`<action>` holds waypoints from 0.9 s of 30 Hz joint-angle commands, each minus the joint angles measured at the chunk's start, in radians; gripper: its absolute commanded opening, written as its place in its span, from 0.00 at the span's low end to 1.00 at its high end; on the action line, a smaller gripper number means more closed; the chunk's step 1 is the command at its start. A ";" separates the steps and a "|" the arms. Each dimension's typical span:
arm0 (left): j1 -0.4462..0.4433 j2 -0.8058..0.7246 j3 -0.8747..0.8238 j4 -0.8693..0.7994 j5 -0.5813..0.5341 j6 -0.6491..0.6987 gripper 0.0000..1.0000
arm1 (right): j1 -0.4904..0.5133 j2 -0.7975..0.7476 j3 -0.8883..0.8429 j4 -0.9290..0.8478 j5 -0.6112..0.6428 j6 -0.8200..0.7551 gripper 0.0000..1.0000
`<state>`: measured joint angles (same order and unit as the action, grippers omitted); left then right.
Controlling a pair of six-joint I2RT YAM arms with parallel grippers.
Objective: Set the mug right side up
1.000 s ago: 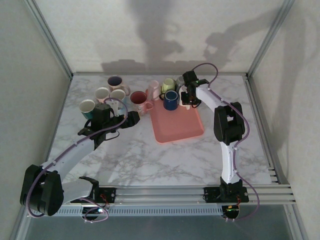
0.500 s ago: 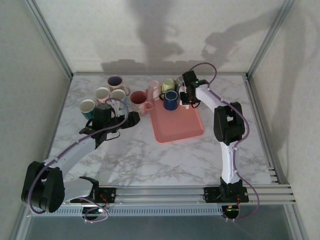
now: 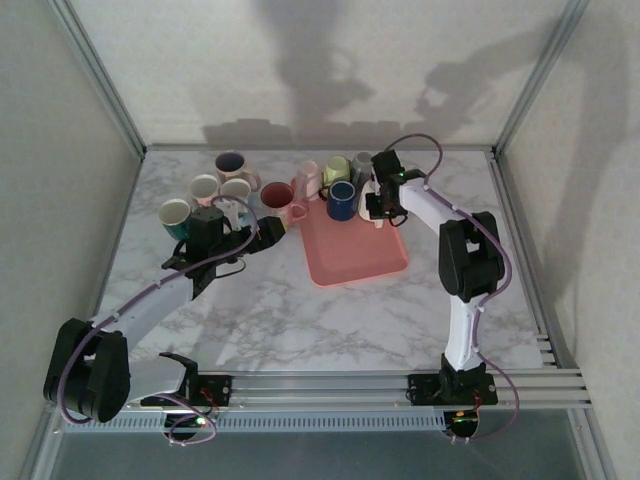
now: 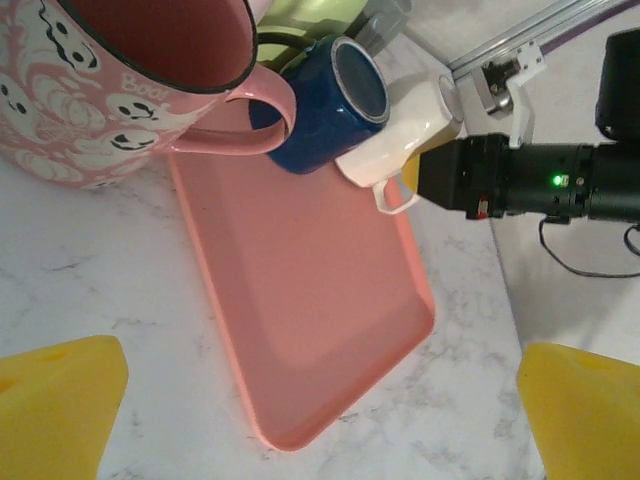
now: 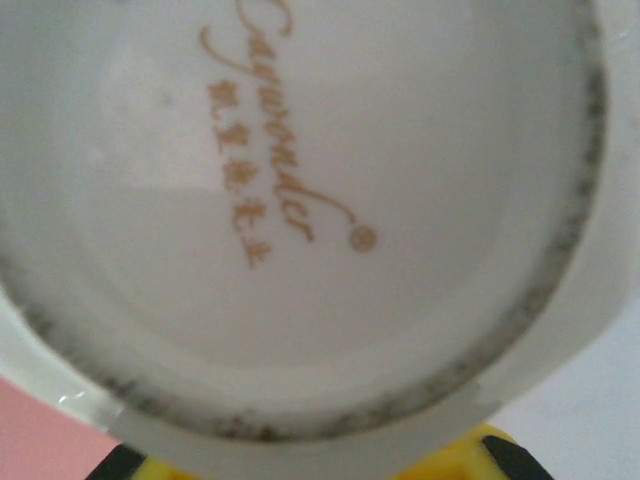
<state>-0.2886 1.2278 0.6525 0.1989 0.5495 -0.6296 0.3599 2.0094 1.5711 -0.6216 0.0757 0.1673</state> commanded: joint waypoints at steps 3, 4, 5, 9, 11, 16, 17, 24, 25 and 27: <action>-0.012 -0.020 -0.051 0.175 0.050 -0.121 0.96 | -0.007 -0.181 -0.081 0.062 -0.065 0.062 0.00; -0.014 -0.022 -0.057 0.194 0.057 -0.136 0.96 | -0.007 -0.208 -0.101 0.071 -0.079 0.074 0.00; -0.016 -0.023 -0.061 0.209 0.064 -0.147 0.95 | -0.006 -0.231 -0.117 0.074 -0.089 0.084 0.00; -0.031 -0.039 -0.075 0.254 0.073 -0.185 0.93 | -0.006 -0.338 -0.180 0.100 -0.140 0.123 0.00; -0.035 -0.050 -0.080 0.271 0.070 -0.202 0.93 | -0.007 -0.386 -0.204 0.114 -0.166 0.139 0.00; -0.048 -0.066 -0.082 0.305 0.074 -0.241 0.92 | -0.007 -0.485 -0.233 0.137 -0.233 0.175 0.00; -0.052 -0.069 -0.080 0.313 0.076 -0.243 0.92 | -0.005 -0.504 -0.240 0.148 -0.249 0.182 0.00; -0.073 -0.082 -0.062 0.360 0.097 -0.295 0.89 | -0.006 -0.617 -0.279 0.243 -0.390 0.243 0.00; -0.077 -0.086 -0.059 0.369 0.094 -0.303 0.89 | -0.006 -0.632 -0.289 0.265 -0.412 0.256 0.00; -0.087 -0.085 -0.052 0.392 0.093 -0.331 0.90 | -0.005 -0.663 -0.309 0.314 -0.461 0.294 0.00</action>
<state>-0.3580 1.1709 0.5781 0.5056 0.6193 -0.9085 0.3595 1.4208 1.2732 -0.4717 -0.2741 0.4038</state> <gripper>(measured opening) 0.896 0.174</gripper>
